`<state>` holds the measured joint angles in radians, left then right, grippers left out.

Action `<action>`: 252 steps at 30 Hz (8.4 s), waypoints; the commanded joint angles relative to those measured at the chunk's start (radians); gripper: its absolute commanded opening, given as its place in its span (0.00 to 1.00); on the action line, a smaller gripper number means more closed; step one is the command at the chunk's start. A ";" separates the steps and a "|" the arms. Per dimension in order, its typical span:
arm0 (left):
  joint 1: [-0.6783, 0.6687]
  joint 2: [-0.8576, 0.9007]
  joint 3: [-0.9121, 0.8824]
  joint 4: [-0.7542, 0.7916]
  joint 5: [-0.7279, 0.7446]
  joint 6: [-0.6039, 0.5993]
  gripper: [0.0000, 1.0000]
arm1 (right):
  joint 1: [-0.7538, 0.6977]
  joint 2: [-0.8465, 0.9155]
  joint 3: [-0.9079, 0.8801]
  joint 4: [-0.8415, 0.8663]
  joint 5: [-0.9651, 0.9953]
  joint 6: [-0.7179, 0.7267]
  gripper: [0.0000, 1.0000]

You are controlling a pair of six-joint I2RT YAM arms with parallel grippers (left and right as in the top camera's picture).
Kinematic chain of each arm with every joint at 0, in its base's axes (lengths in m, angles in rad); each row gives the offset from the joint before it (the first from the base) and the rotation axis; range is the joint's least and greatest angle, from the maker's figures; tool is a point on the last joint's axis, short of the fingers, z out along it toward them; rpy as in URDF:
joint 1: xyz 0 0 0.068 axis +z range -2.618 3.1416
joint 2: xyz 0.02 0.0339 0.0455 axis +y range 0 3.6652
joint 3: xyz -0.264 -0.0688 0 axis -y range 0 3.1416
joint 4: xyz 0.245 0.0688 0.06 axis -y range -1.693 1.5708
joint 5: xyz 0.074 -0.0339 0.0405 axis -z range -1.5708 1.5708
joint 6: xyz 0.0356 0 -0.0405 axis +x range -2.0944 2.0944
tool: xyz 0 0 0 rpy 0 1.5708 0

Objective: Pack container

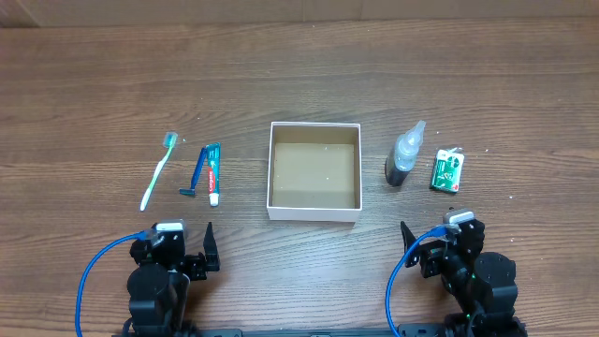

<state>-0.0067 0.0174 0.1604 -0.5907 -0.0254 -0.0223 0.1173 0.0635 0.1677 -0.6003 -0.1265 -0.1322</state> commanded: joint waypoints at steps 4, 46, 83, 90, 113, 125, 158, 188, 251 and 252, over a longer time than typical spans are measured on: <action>0.001 -0.012 -0.008 0.001 0.016 0.016 1.00 | -0.006 -0.009 -0.011 0.001 -0.006 -0.003 1.00; 0.001 -0.012 -0.008 0.001 0.016 0.016 1.00 | -0.006 -0.009 -0.011 0.000 -0.006 -0.003 1.00; 0.001 -0.012 -0.008 0.001 0.016 0.016 1.00 | 0.001 1.511 1.332 -0.493 0.021 0.513 1.00; 0.001 -0.012 -0.008 0.001 0.016 0.016 1.00 | 0.000 1.706 1.326 -0.523 0.021 0.530 0.88; 0.001 -0.012 -0.008 0.001 0.016 0.016 1.00 | 0.334 1.321 1.441 -0.674 0.051 0.542 0.33; 0.001 -0.012 -0.008 0.001 0.016 0.016 1.00 | 0.373 1.741 1.441 -0.438 0.151 0.637 0.82; 0.001 -0.012 -0.008 0.001 0.016 0.016 1.00 | -0.250 1.910 1.131 -0.366 0.109 0.446 0.38; 0.001 -0.012 -0.008 0.001 0.016 0.016 1.00 | 0.552 1.486 1.247 -0.518 0.116 0.113 1.00; 0.189 1.954 1.474 -0.433 0.165 0.137 0.04 | -0.218 1.295 1.258 -0.573 0.114 0.657 1.00; 0.161 1.908 1.561 -0.517 0.182 0.137 0.04 | -0.218 1.295 1.258 -0.573 0.114 0.657 1.00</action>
<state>0.1925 2.0254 1.5558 -1.0000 0.0841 0.1371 -0.0975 1.3621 1.4174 -1.1767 -0.0193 0.5198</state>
